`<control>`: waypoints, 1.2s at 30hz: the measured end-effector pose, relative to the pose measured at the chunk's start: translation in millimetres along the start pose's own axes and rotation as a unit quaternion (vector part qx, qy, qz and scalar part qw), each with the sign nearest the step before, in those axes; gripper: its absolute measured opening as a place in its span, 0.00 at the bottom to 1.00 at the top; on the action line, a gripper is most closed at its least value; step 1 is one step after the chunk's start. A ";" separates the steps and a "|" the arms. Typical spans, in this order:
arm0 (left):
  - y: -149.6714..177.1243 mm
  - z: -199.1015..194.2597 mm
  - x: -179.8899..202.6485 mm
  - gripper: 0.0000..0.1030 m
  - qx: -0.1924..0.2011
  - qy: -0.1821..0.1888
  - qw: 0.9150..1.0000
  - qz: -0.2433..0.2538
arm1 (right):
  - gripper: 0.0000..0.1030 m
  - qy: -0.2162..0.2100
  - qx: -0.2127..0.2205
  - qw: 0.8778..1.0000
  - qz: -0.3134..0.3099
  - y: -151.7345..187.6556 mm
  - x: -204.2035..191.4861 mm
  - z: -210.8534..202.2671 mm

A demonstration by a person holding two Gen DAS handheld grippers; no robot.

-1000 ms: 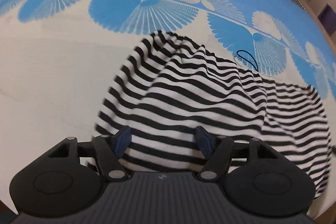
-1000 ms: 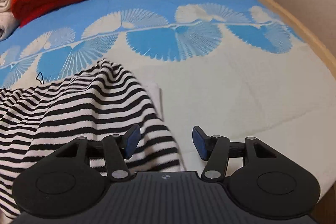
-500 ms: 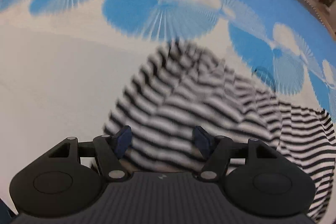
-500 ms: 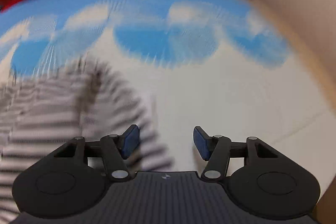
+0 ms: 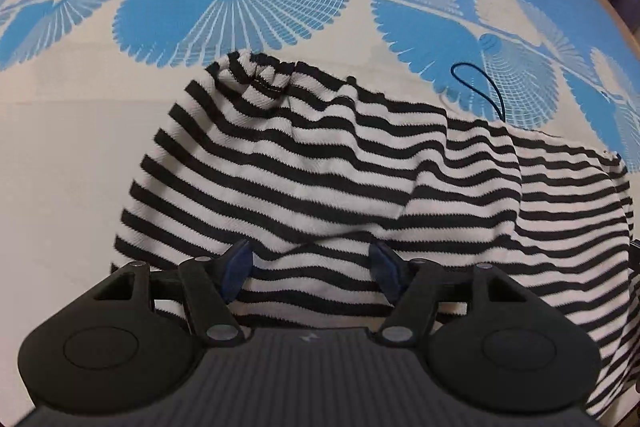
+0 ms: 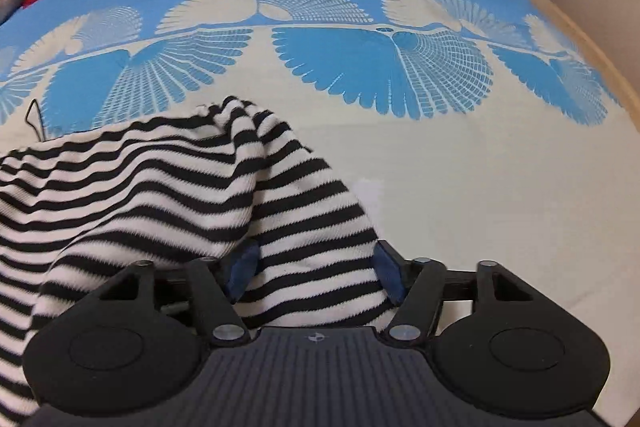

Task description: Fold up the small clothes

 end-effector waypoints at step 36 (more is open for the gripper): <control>55.7 -236.9 -37.8 0.77 0.319 -0.060 0.943 0.069 | 0.76 -0.115 0.230 0.960 0.109 40.0 59.6 -247.1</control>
Point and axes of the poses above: each gripper's, at about its wrist camera, not at the fingertips, and z roughly the way its jaws point, x to its right, y to its underside, the point moved 5 cm from there along z, roughly the way its jaws point, and after that the axes turned 6 degrees about x, right-handed, at the moved point
